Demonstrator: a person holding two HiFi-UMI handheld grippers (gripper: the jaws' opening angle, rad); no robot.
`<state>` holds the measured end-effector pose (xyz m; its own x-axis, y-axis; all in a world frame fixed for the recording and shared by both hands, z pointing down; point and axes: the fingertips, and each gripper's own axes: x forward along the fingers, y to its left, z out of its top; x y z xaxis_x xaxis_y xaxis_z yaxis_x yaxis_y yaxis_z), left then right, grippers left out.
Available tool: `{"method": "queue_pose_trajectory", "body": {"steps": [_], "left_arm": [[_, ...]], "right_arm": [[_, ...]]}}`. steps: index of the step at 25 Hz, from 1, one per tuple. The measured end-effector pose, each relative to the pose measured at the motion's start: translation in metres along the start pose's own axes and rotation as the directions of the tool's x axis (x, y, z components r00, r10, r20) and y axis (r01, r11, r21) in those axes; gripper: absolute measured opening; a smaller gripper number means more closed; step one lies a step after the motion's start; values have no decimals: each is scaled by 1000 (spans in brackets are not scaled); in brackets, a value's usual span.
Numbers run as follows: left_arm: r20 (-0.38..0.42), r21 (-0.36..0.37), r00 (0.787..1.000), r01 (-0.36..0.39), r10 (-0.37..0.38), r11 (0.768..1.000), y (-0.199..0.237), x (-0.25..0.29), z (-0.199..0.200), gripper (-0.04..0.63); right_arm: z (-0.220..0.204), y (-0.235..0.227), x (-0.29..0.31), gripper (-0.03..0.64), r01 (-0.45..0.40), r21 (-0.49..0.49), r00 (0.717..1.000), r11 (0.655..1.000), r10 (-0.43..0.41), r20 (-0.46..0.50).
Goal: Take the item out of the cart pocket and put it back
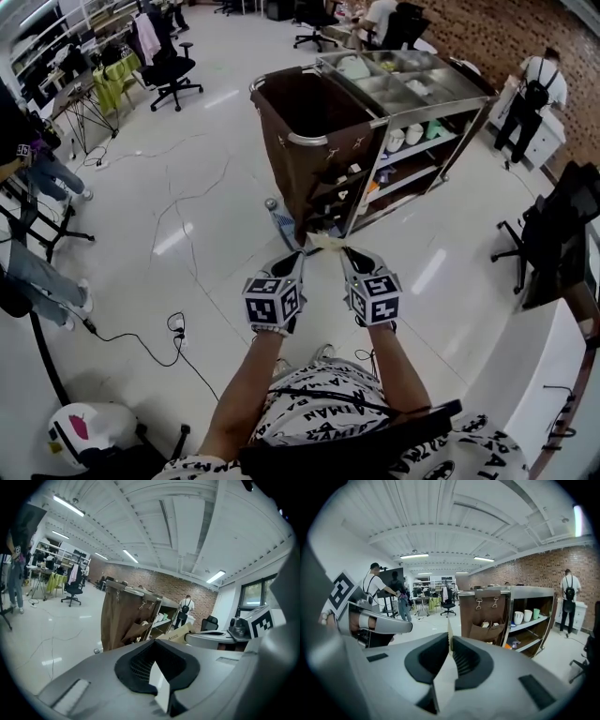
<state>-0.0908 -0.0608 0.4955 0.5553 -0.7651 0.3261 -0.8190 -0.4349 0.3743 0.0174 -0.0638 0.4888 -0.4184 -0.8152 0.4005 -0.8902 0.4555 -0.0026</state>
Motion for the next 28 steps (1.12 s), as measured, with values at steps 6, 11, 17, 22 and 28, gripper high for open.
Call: {"method": "queue_pose_trajectory", "body": {"steps": [6,11,17,22,28], "left_arm": [[-1,-8,1000,3,-3,1000,-3,2,0,3],[-4,-15,1000,-5,4,1000,-1,2,-2,3],[0,-21,1000,-6,6,1000,-1,-1,-1,2],[0,-24,1000,-5,5,1000,-2,-3,-3,2],[-4,-31,1000,-4,4,1000,-2,-4,-5,2]], "right_arm": [[-2,-3,-2,43,7,9,1000,1000,-7,1],[1,-4,-4,43,9,8,1000,1000,-9,7],[1,-2,-5,43,9,12,1000,1000,-9,5],[0,-1,-8,43,11,12,1000,1000,-11,6],[-1,-2,-11,43,20,14,1000,1000,-20,6]]}}
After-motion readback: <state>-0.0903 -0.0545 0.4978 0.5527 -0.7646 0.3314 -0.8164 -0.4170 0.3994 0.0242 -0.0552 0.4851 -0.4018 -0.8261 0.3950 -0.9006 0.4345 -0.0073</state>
